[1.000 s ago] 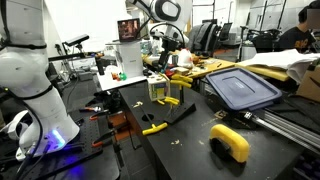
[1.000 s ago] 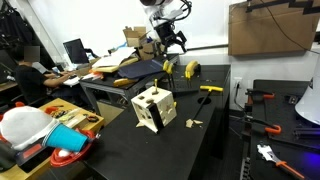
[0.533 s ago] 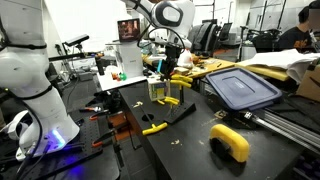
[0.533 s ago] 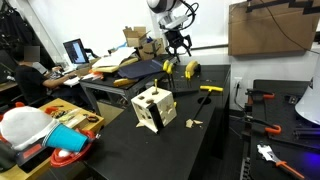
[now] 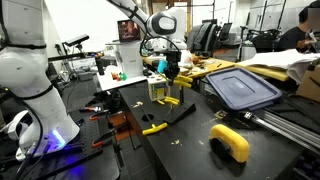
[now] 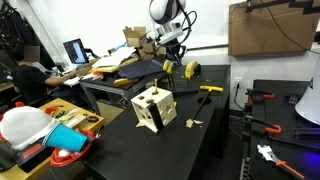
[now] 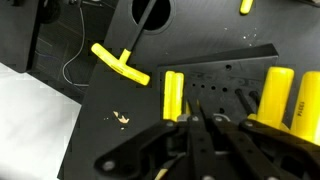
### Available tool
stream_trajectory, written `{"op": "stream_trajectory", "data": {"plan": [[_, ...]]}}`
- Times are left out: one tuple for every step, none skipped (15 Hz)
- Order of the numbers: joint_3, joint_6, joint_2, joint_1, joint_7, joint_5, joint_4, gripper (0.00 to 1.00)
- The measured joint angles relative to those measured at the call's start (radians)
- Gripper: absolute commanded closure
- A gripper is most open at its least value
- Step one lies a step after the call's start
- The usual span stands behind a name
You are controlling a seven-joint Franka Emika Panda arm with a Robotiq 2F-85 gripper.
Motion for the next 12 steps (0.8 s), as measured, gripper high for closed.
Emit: {"op": "stream_trajectory", "data": {"plan": [[0.0,0.031,-0.001,0.003,0.034,-0.013,-0.012,1.0],[0.0,0.061,-0.004,0.004,0.064,-0.026,-0.024,1.0],[-0.001,0.091,-0.008,0.004,0.092,-0.038,-0.037,1.0],[-0.002,0.119,-0.014,0.004,0.117,-0.046,-0.051,1.0],[-0.004,0.146,-0.019,0.004,0.139,-0.049,-0.065,1.0],[-0.005,0.172,-0.025,0.003,0.157,-0.05,-0.08,1.0],[-0.005,0.196,-0.031,0.002,0.175,-0.05,-0.095,1.0],[-0.005,0.217,-0.036,0.001,0.188,-0.05,-0.109,1.0],[-0.005,0.238,-0.041,0.0,0.201,-0.05,-0.122,1.0],[-0.005,0.257,-0.045,0.0,0.209,-0.049,-0.134,1.0],[-0.005,0.277,-0.049,0.0,0.217,-0.049,-0.145,1.0],[-0.003,0.297,-0.053,0.0,0.219,-0.048,-0.155,1.0]]}}
